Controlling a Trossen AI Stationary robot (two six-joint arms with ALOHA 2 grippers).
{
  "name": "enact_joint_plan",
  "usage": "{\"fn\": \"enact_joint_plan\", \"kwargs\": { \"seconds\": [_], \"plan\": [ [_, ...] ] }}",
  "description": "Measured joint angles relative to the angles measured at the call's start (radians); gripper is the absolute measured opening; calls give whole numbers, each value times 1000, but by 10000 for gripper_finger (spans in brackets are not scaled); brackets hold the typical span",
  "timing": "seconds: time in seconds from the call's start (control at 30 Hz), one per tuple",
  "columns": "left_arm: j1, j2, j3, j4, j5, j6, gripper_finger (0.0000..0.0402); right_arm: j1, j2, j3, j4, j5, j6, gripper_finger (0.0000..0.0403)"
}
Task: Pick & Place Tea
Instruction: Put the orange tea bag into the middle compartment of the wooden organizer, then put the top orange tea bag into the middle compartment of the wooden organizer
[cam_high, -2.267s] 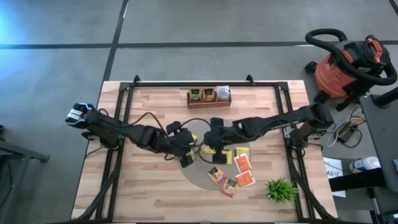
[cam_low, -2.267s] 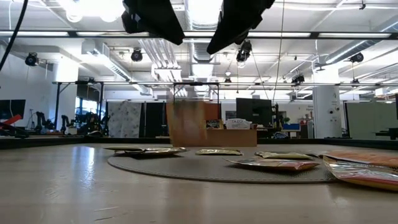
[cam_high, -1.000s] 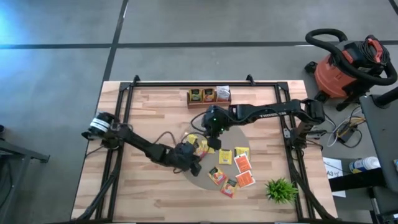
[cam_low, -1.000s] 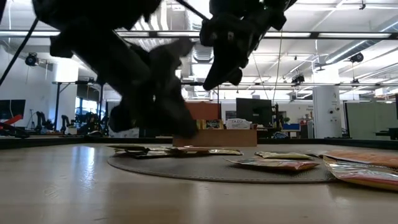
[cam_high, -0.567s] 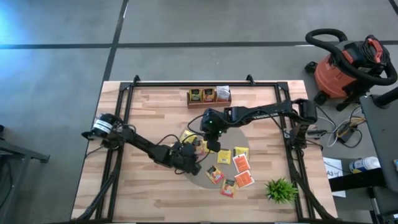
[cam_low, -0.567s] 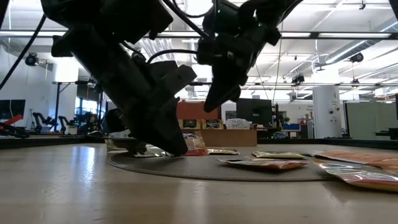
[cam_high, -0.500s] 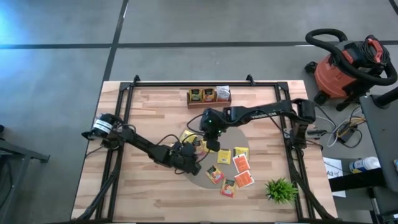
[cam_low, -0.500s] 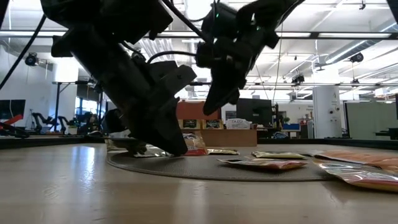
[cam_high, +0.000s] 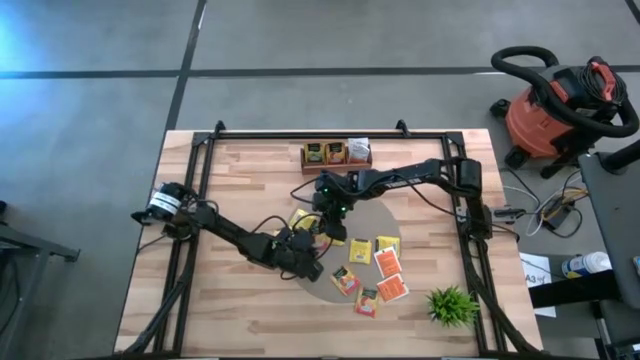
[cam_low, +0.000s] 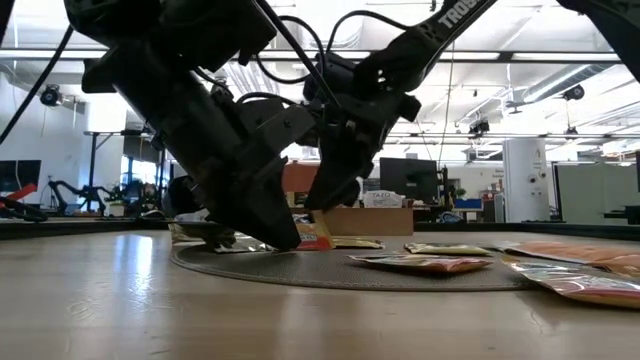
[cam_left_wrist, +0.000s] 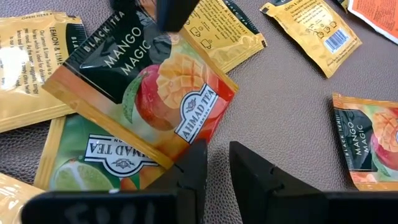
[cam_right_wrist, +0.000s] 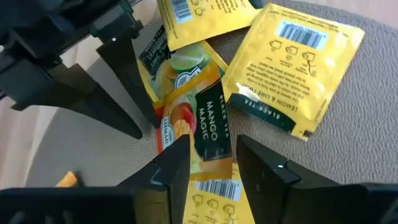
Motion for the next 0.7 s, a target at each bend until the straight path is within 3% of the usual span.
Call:
{"fn": "enact_joint_plan", "kwargs": {
  "seconds": [0.17,0.7],
  "plan": [
    [0,1,-1,1,-2,2,71,0,0,14,-7,0,-41,122],
    [0,2,-6,1,-32,8,71,-1,38,24,-22,-52,-41,47]
  ]
}}
